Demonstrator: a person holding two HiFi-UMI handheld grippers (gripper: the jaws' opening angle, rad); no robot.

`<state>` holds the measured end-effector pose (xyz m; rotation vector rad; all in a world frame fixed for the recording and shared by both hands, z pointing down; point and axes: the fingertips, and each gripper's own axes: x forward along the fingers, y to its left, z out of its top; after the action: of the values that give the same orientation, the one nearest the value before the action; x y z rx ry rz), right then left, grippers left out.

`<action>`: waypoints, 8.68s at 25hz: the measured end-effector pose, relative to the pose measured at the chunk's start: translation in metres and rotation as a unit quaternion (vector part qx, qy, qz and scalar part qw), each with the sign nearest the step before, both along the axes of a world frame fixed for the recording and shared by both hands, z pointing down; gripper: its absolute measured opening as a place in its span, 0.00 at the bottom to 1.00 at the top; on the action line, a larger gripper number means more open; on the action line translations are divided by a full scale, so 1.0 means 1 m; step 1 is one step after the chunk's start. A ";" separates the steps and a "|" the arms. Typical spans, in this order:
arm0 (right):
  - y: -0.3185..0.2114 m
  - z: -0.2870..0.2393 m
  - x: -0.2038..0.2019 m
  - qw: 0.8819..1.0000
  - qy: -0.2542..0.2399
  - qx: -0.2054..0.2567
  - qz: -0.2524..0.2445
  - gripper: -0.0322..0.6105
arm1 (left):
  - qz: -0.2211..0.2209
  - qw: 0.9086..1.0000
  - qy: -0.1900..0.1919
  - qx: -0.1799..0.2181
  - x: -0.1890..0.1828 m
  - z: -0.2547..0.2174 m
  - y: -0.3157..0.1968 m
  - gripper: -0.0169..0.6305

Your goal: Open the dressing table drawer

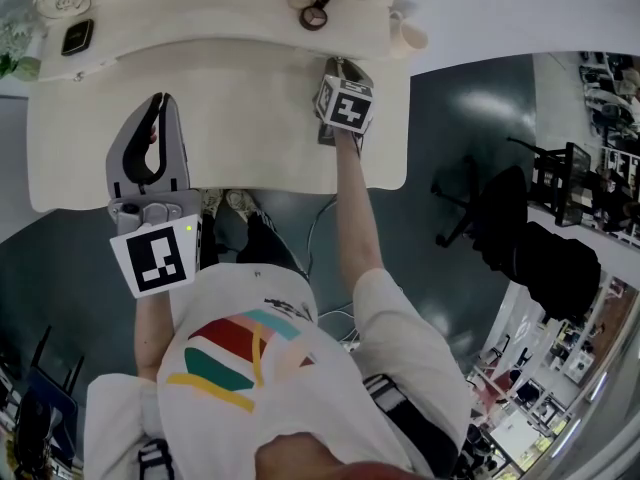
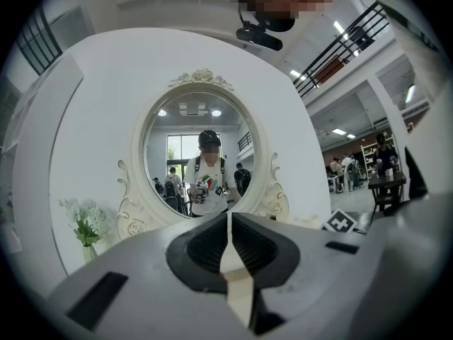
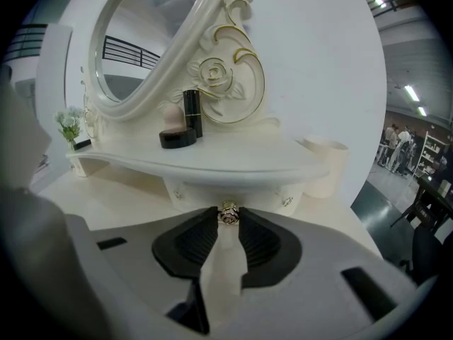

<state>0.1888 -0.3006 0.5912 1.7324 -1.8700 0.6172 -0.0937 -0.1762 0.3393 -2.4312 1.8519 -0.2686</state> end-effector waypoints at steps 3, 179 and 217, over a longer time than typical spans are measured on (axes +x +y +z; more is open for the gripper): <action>0.000 -0.001 0.000 1.000 0.004 0.003 -0.001 0.17 | 0.000 1.000 -0.002 0.001 -0.002 0.000 0.000 0.05; 0.138 -0.340 -0.121 0.918 -0.016 0.396 -0.011 0.05 | 0.024 0.989 0.098 0.105 -0.018 -0.095 0.029 0.05; 0.187 -0.320 -0.201 0.918 -0.029 0.384 -0.093 0.05 | 0.032 0.995 0.065 0.070 -0.026 -0.071 0.049 0.05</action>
<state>-0.0121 -0.1136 0.2712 1.9393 -2.4867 -0.1926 -0.1195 -0.1274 0.2685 -2.4585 1.7714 0.0242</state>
